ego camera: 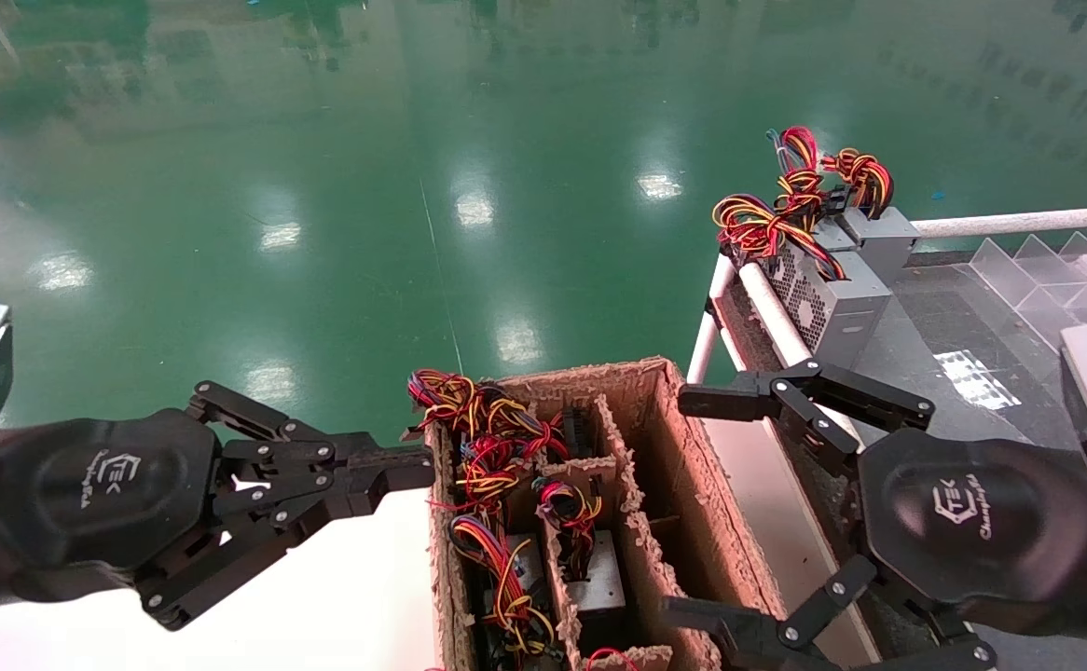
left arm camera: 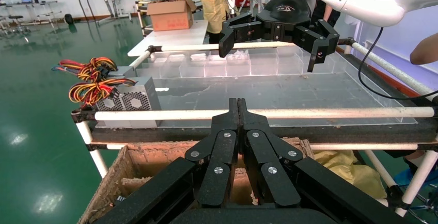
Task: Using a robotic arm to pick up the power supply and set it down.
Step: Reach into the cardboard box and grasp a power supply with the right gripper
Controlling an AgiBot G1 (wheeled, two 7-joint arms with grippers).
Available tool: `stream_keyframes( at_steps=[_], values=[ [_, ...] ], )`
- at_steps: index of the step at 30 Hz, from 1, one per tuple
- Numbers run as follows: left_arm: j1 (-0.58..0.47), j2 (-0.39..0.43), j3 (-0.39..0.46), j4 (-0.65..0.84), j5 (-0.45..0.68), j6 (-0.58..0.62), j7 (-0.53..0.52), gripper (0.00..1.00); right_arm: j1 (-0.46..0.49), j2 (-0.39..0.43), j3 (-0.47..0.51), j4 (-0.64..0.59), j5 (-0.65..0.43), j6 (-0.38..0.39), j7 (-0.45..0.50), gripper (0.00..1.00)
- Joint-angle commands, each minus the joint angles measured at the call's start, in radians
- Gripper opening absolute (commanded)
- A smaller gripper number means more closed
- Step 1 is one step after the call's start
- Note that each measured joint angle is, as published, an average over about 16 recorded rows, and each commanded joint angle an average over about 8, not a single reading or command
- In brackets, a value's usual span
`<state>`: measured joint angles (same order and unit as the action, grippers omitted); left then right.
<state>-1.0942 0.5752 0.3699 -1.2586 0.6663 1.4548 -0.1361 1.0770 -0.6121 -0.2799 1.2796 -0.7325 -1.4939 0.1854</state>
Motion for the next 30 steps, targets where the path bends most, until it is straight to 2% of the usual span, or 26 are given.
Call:
stream_keyframes(
  at_steps=[1, 6, 30],
  values=[
    [0.000, 0.000, 0.000, 0.000, 0.000, 0.000, 0.000, 0.39, 0.000, 0.000, 0.000, 0.000, 0.000, 0.000, 0.000, 1.00],
    [0.000, 0.000, 0.000, 0.000, 0.000, 0.000, 0.000, 1.00, 0.000, 0.000, 0.000, 0.000, 0.000, 0.000, 0.000, 1.00],
    [0.000, 0.000, 0.000, 0.000, 0.000, 0.000, 0.000, 1.00, 0.002, 0.000, -0.006, -0.004, -0.015, 0.014, 0.010, 1.00]
  ],
)
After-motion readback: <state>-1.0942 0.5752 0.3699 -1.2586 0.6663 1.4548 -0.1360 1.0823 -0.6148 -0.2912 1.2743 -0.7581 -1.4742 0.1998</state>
